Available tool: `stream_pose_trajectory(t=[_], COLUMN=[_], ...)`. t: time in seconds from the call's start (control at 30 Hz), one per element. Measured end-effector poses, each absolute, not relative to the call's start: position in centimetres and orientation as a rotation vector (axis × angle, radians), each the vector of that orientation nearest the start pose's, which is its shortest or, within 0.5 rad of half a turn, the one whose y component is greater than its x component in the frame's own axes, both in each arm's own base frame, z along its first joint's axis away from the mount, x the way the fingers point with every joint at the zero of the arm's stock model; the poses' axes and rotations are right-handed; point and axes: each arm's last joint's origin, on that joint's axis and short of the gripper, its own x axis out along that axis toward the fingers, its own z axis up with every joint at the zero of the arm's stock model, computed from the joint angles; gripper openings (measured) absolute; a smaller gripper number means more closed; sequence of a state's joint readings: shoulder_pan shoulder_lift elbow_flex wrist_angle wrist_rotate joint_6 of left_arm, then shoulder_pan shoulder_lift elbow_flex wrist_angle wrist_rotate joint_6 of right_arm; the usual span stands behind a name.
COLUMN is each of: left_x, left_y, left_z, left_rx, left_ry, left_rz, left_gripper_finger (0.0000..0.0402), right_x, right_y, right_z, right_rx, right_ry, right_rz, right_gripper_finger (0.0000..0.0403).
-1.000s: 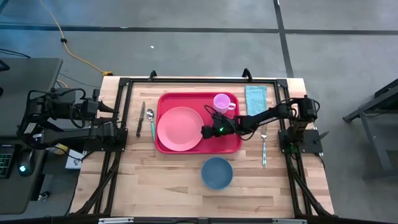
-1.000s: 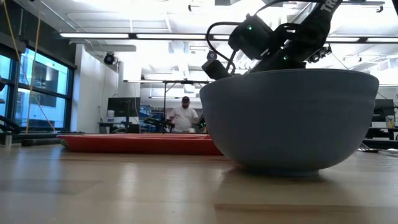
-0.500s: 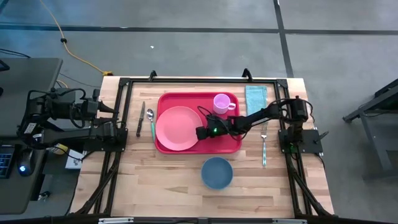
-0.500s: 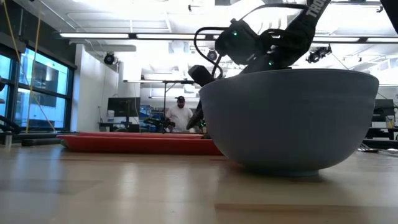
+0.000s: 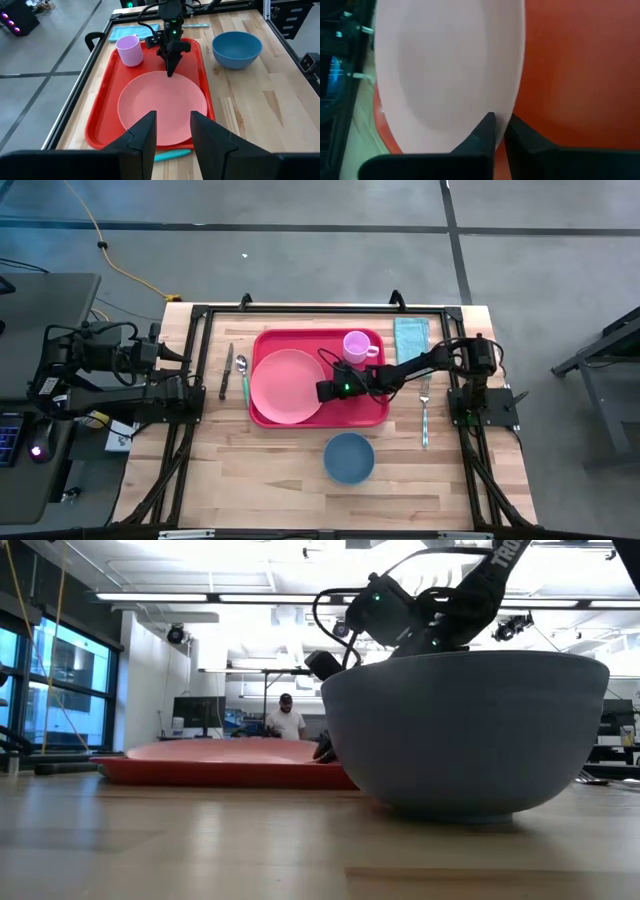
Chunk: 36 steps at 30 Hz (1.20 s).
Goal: Set up tray
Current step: Put the pink plate on the tray
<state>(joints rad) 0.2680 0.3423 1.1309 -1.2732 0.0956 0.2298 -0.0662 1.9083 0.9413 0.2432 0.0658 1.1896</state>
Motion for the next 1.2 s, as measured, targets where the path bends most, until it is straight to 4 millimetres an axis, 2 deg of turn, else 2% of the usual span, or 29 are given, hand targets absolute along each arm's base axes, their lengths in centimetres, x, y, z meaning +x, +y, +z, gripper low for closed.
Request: stream_pose_trajectory(t=[0.27,0.63,0.8,1.07,1.2], left_x=[-1.2,-1.2,-1.2,-1.2,-1.2], left_y=[-0.6,-0.6,-0.6,-0.6,-0.6], left_z=[36.3,36.3,36.3,36.3,36.3], left_rx=[0.137,0.138,0.138,0.136,0.127], left_ry=[0.493,0.493,0.493,0.493,0.492], left_rz=[0.113,0.115,0.119,0.119,0.122], left_gripper_finger=[0.0152,0.0152,0.0152,0.0152,0.0152], right_x=[36.3,33.2,31.9,31.4,30.4], right_y=[-2.6,-2.5,-2.2,-2.3,-2.5], right_z=[13.2,17.7,17.5,17.1,15.9], right_rx=[1.109,1.022,1.012,0.998,1.031], right_ry=[0.564,0.642,0.748,0.803,0.851], right_rz=[-0.546,-0.637,-0.709,-0.754,-0.776], right_gripper_finger=[0.0003,0.0000,0.0000,0.0000,0.0000])
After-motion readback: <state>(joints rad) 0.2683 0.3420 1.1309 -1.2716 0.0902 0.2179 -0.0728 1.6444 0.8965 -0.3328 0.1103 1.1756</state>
